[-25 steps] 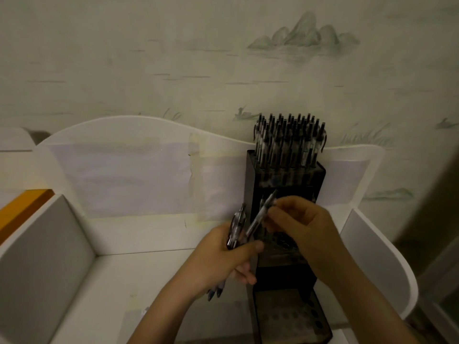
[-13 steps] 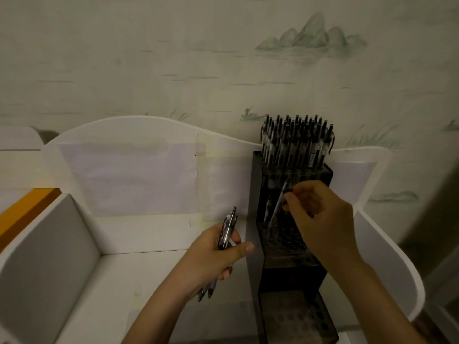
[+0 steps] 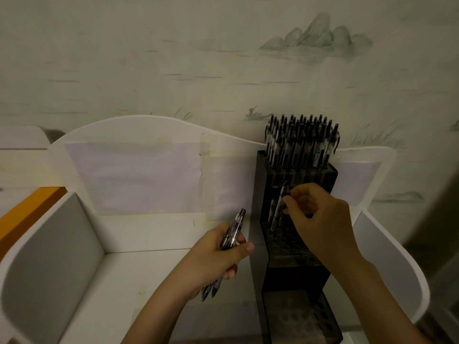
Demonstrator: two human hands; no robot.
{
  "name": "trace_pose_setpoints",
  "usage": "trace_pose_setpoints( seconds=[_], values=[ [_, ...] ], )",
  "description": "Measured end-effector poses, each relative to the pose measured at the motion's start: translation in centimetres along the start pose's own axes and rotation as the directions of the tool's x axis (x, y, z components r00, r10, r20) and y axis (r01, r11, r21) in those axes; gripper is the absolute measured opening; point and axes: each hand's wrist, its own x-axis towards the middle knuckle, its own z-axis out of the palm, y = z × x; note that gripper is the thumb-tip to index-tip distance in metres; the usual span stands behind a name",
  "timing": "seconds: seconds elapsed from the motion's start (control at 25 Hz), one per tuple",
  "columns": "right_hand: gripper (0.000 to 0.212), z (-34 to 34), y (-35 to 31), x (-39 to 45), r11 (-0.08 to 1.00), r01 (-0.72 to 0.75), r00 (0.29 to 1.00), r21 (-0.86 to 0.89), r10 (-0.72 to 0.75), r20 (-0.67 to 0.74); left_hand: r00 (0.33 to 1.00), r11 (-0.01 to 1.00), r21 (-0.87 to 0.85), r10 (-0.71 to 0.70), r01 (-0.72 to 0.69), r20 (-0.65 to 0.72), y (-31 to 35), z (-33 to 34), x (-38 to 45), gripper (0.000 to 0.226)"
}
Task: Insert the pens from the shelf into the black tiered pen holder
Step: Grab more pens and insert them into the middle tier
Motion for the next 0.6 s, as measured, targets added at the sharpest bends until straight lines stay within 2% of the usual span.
trace_pose_setpoints(
  seconds=[0.2,0.6],
  values=[
    [0.007,0.7,0.3,-0.5,0.999,0.005,0.999,-0.046,-0.003,0.044,1.0,1.0,-0.023,-0.009,0.009,0.001,-0.1,0.0,-0.1,0.018],
    [0.005,1.0,0.8,-0.2,0.987,-0.144,0.966,-0.065,0.155,0.207,1.0,0.998,-0.056,0.006,-0.005,0.027,0.5,0.5,-0.6,0.02]
  ],
)
